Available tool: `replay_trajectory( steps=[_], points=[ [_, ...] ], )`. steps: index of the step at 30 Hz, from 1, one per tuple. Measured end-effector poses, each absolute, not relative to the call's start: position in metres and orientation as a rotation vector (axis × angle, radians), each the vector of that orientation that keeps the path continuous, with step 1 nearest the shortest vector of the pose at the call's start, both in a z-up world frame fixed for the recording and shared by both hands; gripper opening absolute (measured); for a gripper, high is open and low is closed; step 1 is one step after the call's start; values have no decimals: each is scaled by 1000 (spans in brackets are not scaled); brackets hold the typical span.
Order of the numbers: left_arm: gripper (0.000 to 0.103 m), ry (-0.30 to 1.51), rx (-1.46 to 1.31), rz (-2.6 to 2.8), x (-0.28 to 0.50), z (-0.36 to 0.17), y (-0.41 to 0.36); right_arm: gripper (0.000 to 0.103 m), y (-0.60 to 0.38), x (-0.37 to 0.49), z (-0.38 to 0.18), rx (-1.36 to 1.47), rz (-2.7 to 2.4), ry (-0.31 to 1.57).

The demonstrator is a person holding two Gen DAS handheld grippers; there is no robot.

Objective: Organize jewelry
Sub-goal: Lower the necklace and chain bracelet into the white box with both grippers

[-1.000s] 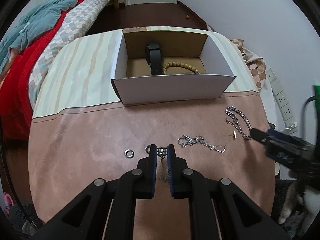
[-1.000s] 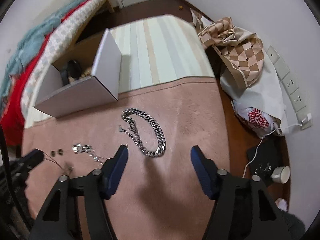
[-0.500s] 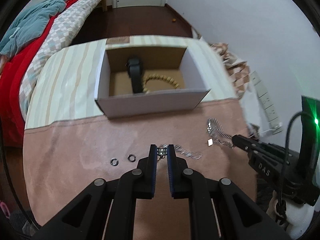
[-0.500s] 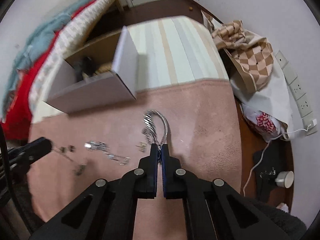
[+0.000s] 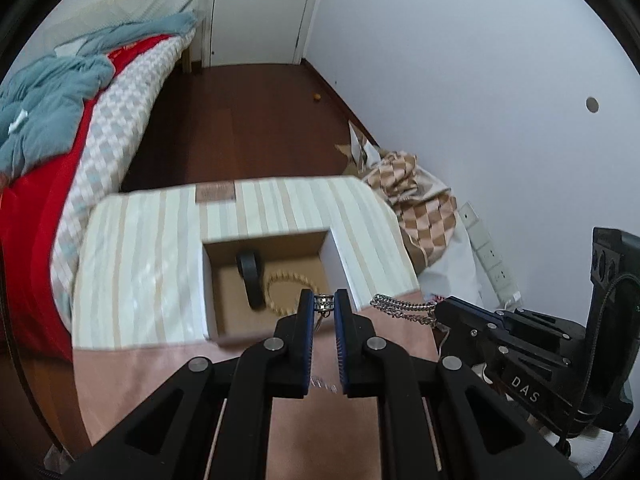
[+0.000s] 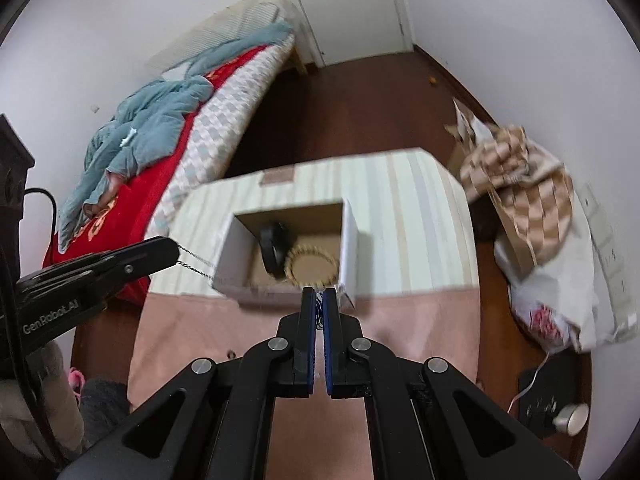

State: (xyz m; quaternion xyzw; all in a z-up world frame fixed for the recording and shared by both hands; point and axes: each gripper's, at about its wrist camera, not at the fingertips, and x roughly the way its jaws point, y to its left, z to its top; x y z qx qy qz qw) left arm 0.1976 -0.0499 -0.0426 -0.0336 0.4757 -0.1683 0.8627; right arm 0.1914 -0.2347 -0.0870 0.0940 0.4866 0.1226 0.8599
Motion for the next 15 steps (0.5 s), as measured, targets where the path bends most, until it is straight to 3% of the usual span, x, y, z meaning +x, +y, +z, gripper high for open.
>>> replay_trajectory(
  steps=[7, 15],
  points=[
    [7, 1010, -92, -298, 241, -46, -30, 3, -211, 247, -85, 180, 301, 1043],
    [7, 1085, -90, -226, 288, -84, -9, 3, -177, 313, -126, 122, 324, 1139]
  ],
)
